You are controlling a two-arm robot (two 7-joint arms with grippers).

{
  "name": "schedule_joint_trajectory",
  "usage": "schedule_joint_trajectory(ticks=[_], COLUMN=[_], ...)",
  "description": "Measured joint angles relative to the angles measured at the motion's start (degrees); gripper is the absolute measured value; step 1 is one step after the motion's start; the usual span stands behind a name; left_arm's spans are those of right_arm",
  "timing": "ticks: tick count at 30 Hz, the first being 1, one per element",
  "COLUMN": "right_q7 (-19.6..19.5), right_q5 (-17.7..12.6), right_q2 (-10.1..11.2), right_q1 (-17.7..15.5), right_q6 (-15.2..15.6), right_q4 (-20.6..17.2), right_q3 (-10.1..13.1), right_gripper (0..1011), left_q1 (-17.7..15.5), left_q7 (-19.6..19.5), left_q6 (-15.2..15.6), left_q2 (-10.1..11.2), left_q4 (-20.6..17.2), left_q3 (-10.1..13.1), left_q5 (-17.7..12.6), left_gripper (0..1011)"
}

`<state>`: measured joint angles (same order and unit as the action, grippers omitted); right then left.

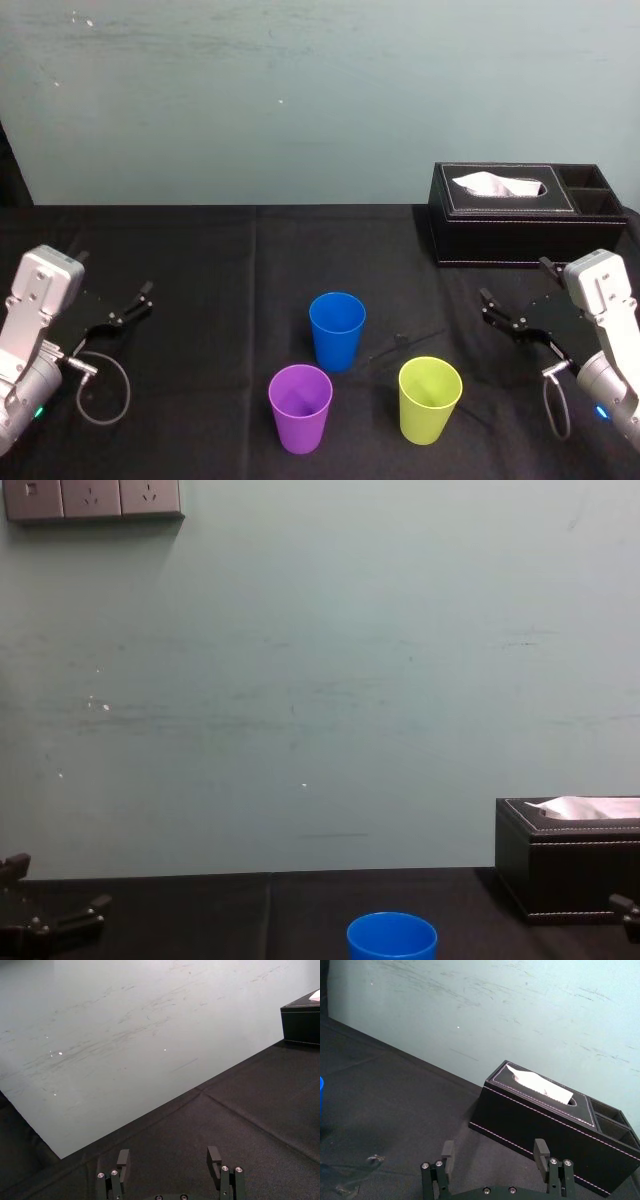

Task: Stack the three plastic cups sequentially using one hand.

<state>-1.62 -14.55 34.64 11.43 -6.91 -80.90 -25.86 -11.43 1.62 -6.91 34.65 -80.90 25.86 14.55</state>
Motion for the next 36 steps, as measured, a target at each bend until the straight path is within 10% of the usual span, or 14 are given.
schedule_joint_trajectory(ticks=[36], right_q7=[0.0], right_q5=[0.0], right_q2=[0.0], right_q1=[0.0], right_q6=[0.0], right_q4=[0.0], right_q3=[0.0], right_gripper=[1003], left_q1=[0.0], left_q7=[0.0], left_q6=[0.0], left_q2=[0.0], left_q4=[0.0], left_q3=[0.0], left_q5=[0.0], left_gripper=[1000])
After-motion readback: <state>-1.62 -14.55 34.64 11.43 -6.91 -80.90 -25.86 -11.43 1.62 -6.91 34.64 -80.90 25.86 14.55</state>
